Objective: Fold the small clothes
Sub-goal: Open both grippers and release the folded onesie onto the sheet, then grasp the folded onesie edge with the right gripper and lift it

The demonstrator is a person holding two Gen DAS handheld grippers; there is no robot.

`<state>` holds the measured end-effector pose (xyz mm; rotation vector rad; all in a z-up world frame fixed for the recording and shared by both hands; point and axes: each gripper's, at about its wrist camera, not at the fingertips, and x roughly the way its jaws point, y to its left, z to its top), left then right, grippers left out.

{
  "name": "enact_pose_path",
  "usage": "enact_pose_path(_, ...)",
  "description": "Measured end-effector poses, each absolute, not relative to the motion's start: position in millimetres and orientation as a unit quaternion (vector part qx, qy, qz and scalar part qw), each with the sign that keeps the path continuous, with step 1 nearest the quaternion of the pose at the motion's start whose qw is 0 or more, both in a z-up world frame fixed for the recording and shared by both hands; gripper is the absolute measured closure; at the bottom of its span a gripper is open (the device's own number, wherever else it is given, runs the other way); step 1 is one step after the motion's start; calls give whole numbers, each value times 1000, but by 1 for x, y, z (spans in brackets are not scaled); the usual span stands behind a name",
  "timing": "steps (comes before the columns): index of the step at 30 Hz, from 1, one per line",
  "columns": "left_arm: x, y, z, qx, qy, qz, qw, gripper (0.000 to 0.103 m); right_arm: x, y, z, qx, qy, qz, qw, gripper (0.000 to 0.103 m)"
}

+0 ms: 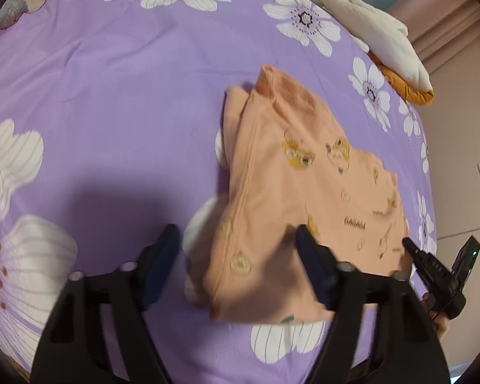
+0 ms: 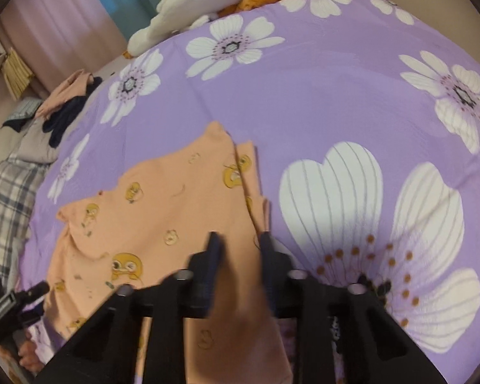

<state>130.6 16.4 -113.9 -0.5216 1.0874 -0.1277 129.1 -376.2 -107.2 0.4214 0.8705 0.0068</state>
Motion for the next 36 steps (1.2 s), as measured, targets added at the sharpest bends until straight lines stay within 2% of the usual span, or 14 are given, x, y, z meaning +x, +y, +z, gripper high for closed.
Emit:
enact_pose_path(2,128,15,-117,-245,509,-56,823,47,123,-375,-101,207,403,4,892,95)
enact_pose_path(8,123,12,-118,-240,516,-54,821,47,108,-377,-85,213,370,0,904,98)
enact_pose_path(12,118,12,-119,-240,515,-54,821,45,111,-380,-102,193,388,-45,900,100)
enact_pose_path(16,116,8,-120,-226,513,-53,826,45,121,-384,-123,218,416,-36,882,100)
enact_pose_path(27,134,3,-125,-248,503,-103,821,42,110,-383,-116,215,414,-43,884,100)
enact_pose_path(30,142,2,-127,-252,507,-126,815,42,99,-387,-114,236,414,-27,879,93)
enact_pose_path(31,144,2,-127,-255,509,-130,812,42,95,-389,-113,242,415,-22,877,82)
enact_pose_path(32,145,3,-127,-259,509,-133,810,42,88,-390,-113,251,414,-17,875,66)
enact_pose_path(34,145,4,-127,-268,510,-140,805,43,71,-393,-114,266,409,-2,873,52)
enact_pose_path(36,145,5,-127,-269,509,-145,805,44,59,-392,-116,269,413,11,870,52)
